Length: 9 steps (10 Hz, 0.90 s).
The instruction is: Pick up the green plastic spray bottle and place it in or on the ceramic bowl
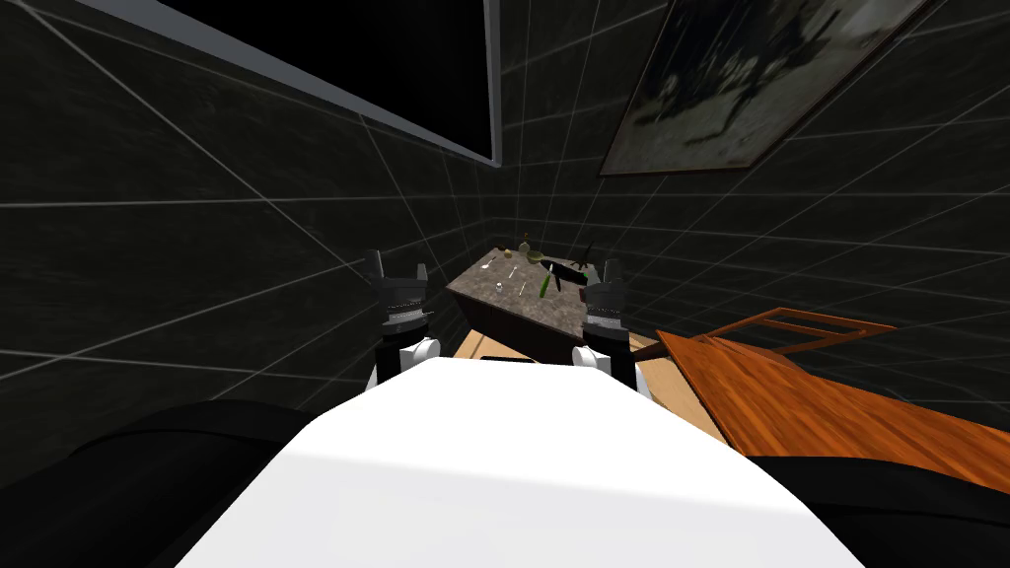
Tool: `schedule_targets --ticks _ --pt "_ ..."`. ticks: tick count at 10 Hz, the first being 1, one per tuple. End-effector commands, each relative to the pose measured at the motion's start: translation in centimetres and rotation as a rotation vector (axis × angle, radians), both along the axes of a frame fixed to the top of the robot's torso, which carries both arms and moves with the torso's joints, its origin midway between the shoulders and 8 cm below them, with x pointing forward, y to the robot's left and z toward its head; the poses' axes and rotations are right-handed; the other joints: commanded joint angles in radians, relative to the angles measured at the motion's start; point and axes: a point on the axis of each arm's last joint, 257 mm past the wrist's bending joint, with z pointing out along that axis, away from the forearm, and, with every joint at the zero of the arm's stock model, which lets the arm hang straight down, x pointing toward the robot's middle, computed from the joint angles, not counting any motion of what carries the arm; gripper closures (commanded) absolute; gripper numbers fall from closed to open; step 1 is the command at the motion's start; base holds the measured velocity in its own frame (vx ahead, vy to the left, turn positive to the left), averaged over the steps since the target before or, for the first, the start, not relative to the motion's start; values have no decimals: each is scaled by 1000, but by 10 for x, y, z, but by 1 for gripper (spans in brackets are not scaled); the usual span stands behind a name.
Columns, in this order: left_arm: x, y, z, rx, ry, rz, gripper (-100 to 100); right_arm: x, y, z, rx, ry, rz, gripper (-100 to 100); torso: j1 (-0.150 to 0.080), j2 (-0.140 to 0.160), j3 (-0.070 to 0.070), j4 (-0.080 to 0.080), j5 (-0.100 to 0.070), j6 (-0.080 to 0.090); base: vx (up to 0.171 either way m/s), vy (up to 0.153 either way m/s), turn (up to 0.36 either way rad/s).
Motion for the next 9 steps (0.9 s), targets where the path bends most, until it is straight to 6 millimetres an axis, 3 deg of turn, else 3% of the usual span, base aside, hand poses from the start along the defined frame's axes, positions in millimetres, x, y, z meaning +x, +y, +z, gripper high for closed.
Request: schedule_targets --ticks 1,4,9 --pt "0 0 0 0 0 0 0 4 3 -6 -52 23 6 -100 0 0 0 0 0 0 7 15 13" --pt "0 0 0 0 0 0 0 17 2 -26 -161 85 -19 -100 2 -1 -1 0 0 0 14 38 18" --pt "0 0 0 0 0 0 0 47 -27 -75 -361 236 -157 -100 6 -3 -2 -1 1 0 39 89 39"
